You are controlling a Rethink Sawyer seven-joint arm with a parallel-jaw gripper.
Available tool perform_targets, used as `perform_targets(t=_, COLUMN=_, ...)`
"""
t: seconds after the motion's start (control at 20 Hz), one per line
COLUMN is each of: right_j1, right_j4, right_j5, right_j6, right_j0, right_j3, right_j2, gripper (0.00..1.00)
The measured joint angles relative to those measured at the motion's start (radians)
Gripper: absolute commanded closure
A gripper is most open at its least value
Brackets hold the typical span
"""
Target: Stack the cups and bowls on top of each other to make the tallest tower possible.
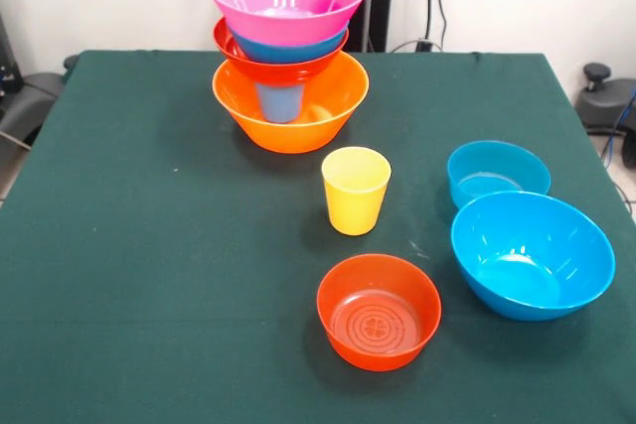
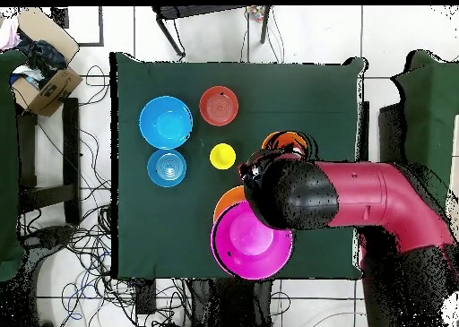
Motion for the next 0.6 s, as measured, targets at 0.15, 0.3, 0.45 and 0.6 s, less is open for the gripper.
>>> perform_targets(t=0.15, right_j1=-0.019, right_j4=0.008, right_j5=0.000, right_j6=0.000, right_j0=0.004, right_j3=0.004, right_j2=-0.012, gripper=1.00)
perform_targets(t=0.3, right_j1=-0.037, right_j4=0.008, right_j5=-0.004, right_j6=0.000, right_j0=0.017, right_j3=0.016, right_j2=-0.027, gripper=1.00)
perform_targets(t=0.45, right_j1=-0.049, right_j4=0.008, right_j5=-0.019, right_j6=0.000, right_j0=0.040, right_j3=0.034, right_j2=-0.045, gripper=1.00)
perform_targets(t=0.6, right_j1=-0.053, right_j4=0.008, right_j5=-0.050, right_j6=0.000, right_j0=0.069, right_j3=0.049, right_j2=-0.067, gripper=1.00)
